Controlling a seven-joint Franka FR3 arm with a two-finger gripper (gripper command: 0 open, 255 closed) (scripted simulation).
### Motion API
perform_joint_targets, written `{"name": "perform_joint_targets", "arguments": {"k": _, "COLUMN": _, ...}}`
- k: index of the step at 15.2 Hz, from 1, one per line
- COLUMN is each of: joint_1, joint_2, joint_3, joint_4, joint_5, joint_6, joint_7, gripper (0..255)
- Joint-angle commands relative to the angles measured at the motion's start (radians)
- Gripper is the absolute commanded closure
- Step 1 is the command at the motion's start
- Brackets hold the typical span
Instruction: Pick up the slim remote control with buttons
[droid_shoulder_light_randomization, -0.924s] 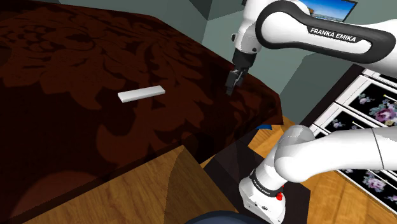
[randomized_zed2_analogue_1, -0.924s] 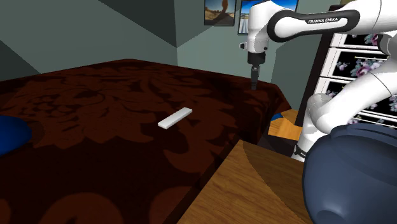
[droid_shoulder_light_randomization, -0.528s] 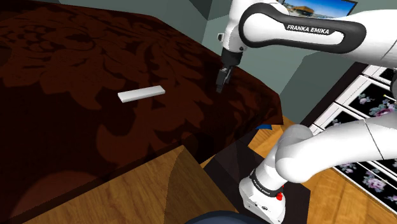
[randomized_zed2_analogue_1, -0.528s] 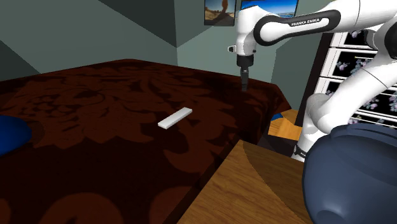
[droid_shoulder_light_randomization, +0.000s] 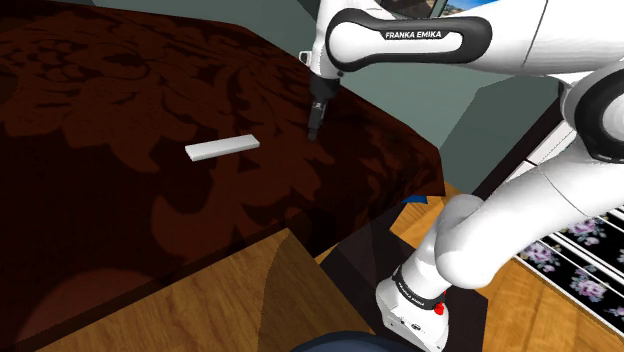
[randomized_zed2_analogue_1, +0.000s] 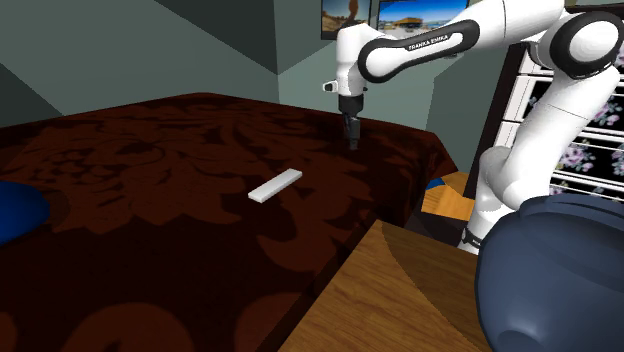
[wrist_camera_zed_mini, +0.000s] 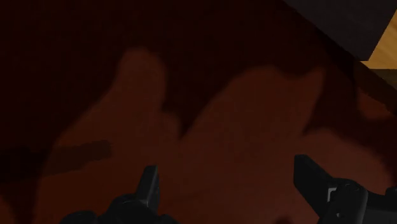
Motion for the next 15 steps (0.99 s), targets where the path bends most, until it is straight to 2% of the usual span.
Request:
{"name": "perform_joint_targets", "arguments": {"k": 1, "joint_1": 0.015, "joint_2": 0.072, "joint_3": -0.007, "joint_4": 0.045, "joint_5": 0.011, "joint_6": 0.031, "joint_7": -0.067, "gripper": 0}}
{"name": "perform_joint_targets", "arguments": {"k": 8, "joint_1": 0.057, "joint_2": 0.317, "joint_3": 0.004, "joint_4": 0.248, "joint_5": 0.064, "joint_6": 0.081, "joint_7": -0.272, "gripper": 0}}
{"name": "perform_joint_targets", "arguments": {"k": 15, "joint_1": 0.085, "joint_2": 0.547, "joint_3": 0.050, "joint_4": 0.483, "joint_5": 0.105, "joint_6": 0.080, "joint_7": -0.452, "gripper": 0}}
